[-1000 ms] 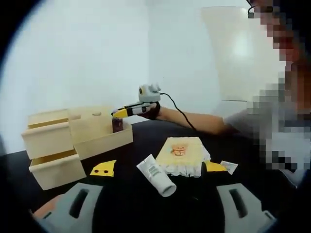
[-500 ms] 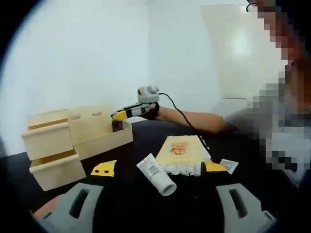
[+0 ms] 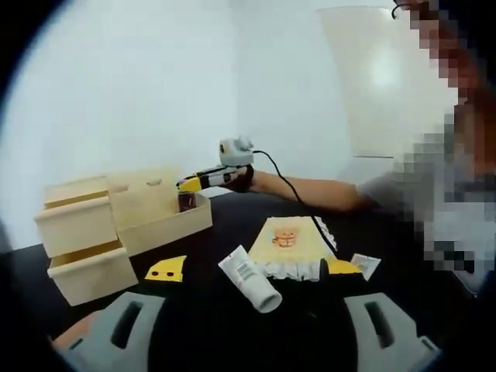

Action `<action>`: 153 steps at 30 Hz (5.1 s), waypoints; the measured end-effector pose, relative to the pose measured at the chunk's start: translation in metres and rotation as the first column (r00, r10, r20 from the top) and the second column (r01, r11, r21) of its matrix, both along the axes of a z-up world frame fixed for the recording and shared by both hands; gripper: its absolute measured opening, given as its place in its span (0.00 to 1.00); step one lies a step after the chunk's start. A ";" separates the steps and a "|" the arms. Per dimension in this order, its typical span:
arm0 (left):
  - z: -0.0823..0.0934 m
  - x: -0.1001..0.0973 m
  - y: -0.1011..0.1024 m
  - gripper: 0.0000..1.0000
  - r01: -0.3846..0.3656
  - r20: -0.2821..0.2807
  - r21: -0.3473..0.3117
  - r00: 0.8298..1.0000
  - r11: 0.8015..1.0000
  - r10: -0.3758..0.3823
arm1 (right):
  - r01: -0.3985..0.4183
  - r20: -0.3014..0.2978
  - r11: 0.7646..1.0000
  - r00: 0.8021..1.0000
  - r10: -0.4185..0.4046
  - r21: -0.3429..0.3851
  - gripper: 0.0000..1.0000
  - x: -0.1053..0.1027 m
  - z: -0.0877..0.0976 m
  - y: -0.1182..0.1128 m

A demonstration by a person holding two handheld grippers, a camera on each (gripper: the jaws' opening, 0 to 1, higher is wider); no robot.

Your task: Open the drawer, pick up the cosmetic bottles from the table one by one, place them into the drawer, release the gripper, close the drawer, and move the gripper away

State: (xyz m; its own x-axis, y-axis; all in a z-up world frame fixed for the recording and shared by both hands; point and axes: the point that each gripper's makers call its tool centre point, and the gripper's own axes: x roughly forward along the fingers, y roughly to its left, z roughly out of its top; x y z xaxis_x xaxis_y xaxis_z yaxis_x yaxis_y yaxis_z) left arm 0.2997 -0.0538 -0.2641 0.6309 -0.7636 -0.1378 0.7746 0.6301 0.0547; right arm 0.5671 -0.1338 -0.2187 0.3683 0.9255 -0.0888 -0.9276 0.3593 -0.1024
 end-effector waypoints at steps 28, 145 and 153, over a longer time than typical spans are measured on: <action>0.003 0.002 0.002 0.61 -0.022 0.009 -0.018 1.000 1.000 0.023 | -0.088 -0.010 0.992 0.996 0.090 0.091 0.33 -0.092 0.062 -0.030; 0.013 -0.001 0.004 0.58 -0.005 0.033 -0.077 0.999 0.997 0.008 | 0.335 -0.292 0.925 0.880 -0.375 -0.178 0.00 -0.227 -0.022 -0.120; 0.016 -0.001 0.004 0.58 -0.003 0.030 -0.093 1.000 0.996 0.006 | 0.294 -0.208 0.941 0.922 -0.325 -0.168 0.00 -0.235 0.013 -0.105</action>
State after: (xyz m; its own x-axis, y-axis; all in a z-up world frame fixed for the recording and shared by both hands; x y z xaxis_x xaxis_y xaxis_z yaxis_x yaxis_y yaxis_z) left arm 0.2991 -0.0494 -0.2482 0.6369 -0.7695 -0.0472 0.7708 0.6368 0.0185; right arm 0.3325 -0.2390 -0.2055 0.5893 0.7428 -0.3178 -0.7758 0.6301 0.0340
